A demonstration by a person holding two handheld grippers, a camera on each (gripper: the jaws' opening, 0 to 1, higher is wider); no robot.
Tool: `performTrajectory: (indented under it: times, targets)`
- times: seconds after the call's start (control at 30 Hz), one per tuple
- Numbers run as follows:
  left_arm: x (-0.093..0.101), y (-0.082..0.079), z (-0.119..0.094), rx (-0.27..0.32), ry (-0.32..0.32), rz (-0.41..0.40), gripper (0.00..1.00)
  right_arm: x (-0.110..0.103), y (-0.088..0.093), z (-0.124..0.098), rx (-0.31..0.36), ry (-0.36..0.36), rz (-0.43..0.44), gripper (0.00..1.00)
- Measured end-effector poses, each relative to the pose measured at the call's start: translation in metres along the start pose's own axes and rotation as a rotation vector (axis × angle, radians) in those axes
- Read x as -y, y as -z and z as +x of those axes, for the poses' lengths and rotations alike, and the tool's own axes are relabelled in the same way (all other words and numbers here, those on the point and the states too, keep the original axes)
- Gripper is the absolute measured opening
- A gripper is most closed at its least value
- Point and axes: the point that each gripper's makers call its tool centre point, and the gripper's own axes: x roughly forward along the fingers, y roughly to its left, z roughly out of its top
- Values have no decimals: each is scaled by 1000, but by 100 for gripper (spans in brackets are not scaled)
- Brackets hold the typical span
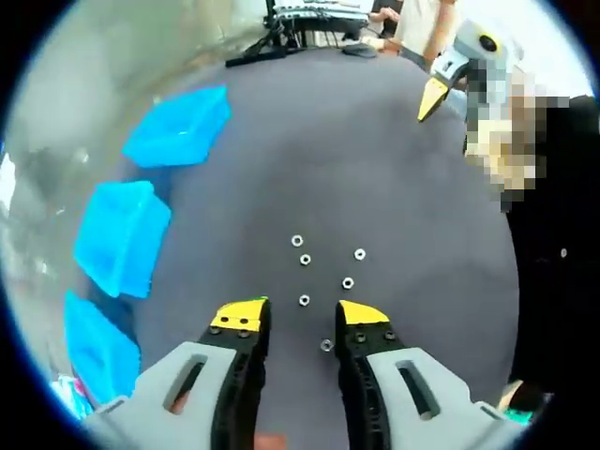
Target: Sort the screws, nuts, and washers into the corresponding bins
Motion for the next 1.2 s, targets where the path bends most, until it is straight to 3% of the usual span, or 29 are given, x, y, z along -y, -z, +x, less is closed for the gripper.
performTrajectory:
  times: [0.53,0.77,1.0,1.2]
  targets:
    - [3,3,20,-10,38,-17,18,1,6,-1,0,2,16,30]
    - [4,3,20,6,61,-60,16,-1,7,-1,-3,0,11,30]
    - [6,4,19,7,67,-73,6,-2,6,-1,-7,3,9,30]
    - [8,5,19,23,61,-86,5,-3,5,-1,-4,8,12,30]
